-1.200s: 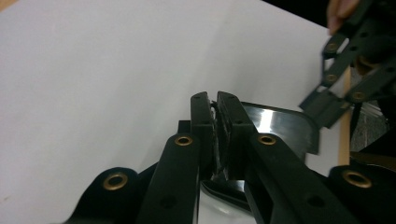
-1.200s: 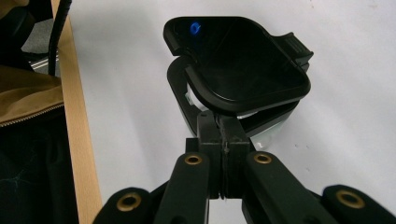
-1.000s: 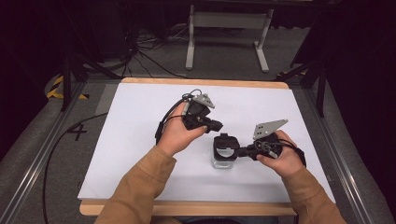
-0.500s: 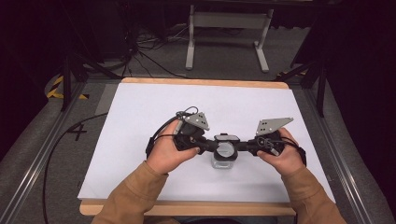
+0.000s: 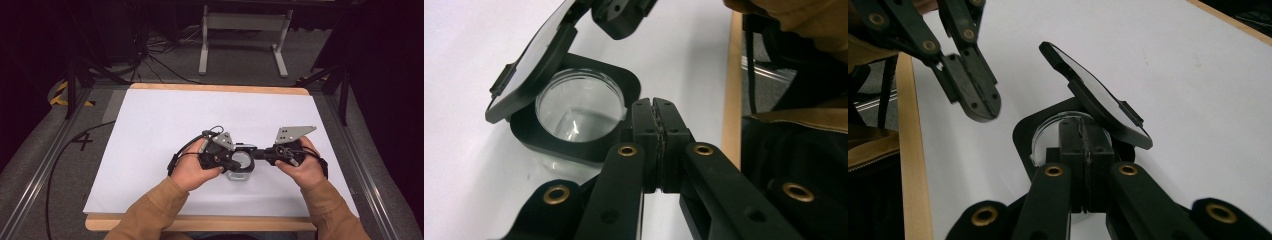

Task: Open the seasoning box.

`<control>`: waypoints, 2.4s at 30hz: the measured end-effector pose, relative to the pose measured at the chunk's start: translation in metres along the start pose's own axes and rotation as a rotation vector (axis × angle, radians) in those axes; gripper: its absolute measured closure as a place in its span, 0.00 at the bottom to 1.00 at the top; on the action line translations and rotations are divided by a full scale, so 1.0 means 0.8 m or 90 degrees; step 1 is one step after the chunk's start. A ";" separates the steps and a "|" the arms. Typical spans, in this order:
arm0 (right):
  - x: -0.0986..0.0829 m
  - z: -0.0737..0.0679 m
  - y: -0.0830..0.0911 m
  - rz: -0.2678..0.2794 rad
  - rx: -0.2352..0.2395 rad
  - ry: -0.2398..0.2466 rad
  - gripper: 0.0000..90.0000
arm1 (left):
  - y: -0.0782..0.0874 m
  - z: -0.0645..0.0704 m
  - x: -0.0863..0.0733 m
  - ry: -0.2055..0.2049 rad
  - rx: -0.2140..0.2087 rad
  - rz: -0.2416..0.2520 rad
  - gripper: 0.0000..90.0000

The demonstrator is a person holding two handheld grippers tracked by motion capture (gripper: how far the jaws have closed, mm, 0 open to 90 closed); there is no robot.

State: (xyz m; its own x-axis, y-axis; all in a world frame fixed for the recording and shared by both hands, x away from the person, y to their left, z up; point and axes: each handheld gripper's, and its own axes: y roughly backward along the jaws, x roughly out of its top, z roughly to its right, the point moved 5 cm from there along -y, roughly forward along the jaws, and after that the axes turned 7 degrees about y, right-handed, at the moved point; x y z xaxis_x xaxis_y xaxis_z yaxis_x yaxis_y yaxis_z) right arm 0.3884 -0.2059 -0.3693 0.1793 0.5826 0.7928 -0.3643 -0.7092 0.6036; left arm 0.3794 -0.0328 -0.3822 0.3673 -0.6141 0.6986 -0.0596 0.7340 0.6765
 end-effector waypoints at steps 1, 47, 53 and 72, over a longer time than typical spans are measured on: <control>0.000 0.000 0.000 0.000 -0.001 0.000 1.00 | -0.003 -0.001 0.000 0.001 0.002 0.006 1.00; 0.013 0.034 -0.018 0.081 -0.119 0.024 1.00 | -0.024 -0.009 -0.019 0.032 0.065 0.066 1.00; 0.013 0.038 -0.018 0.079 -0.140 0.030 1.00 | -0.024 -0.010 -0.020 0.033 0.064 0.063 1.00; 0.007 0.049 -0.024 0.096 -0.175 0.035 1.00 | -0.024 -0.010 -0.020 0.031 0.067 0.070 1.00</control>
State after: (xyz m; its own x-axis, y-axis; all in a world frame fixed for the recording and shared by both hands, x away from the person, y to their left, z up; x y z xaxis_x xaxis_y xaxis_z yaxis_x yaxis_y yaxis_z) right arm 0.4324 -0.2052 -0.3732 0.0580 0.5043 0.8616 -0.6178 -0.6598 0.4278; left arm 0.3820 -0.0350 -0.4081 0.3980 -0.5154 0.7589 -0.1974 0.7597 0.6196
